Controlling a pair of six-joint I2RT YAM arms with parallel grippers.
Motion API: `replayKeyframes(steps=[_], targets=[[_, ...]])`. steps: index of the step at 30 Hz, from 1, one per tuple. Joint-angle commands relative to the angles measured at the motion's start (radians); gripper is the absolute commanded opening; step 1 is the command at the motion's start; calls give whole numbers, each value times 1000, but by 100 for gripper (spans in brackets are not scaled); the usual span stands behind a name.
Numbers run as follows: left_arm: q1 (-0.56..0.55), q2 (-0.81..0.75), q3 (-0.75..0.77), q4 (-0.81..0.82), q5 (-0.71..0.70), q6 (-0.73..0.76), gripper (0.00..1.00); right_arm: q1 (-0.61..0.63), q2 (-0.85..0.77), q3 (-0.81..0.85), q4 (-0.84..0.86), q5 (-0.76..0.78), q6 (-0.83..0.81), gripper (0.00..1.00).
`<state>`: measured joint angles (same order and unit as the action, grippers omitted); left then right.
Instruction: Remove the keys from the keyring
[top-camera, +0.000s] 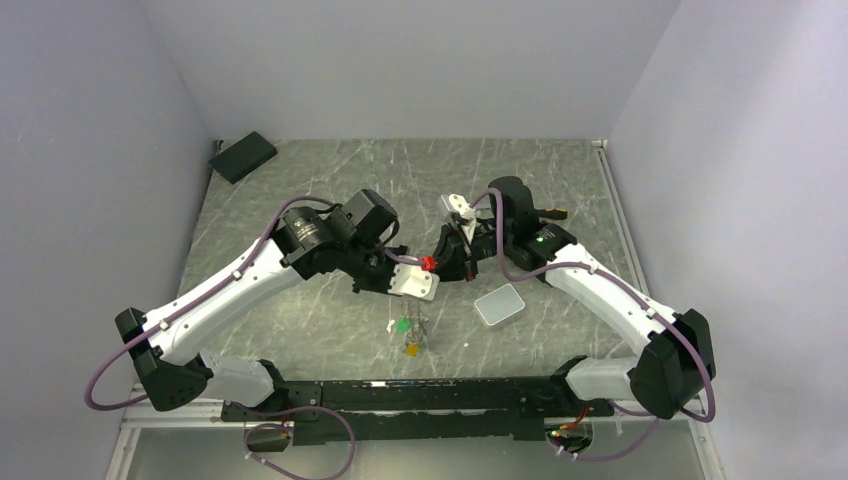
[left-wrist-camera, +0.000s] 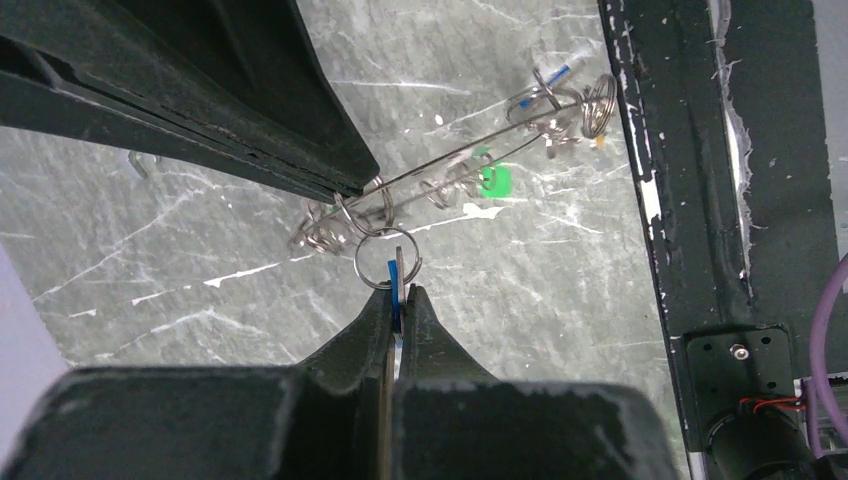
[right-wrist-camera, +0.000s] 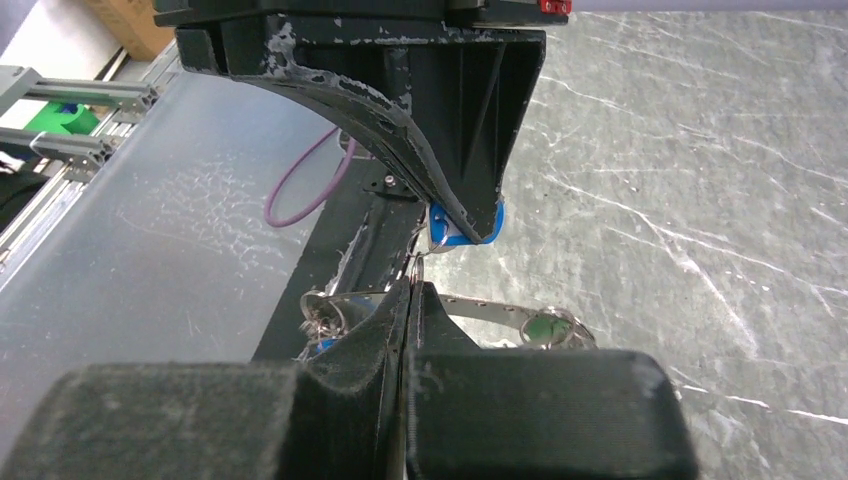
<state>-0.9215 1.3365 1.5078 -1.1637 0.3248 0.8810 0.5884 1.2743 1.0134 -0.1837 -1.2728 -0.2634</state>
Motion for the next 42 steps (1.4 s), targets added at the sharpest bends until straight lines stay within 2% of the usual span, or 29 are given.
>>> replayKeyframes(steps=[1,13,20,27,37,42], targets=[[9,-36,-19,-44,26,17,0,-7,-32,63,-18,-88,-51,0],[5,-28,-14,-91,139,44,0,-7,-27,85,-104,-102,-140,0],[4,20,109,-115,213,-17,0,20,-5,164,-406,-75,-472,0],[7,68,164,-145,229,-64,0,48,-4,198,-586,-44,-667,0],[54,123,213,-242,286,-53,0,79,-19,208,-702,-33,-785,0],[77,135,204,-261,332,-38,0,80,-23,208,-709,-43,-791,0]])
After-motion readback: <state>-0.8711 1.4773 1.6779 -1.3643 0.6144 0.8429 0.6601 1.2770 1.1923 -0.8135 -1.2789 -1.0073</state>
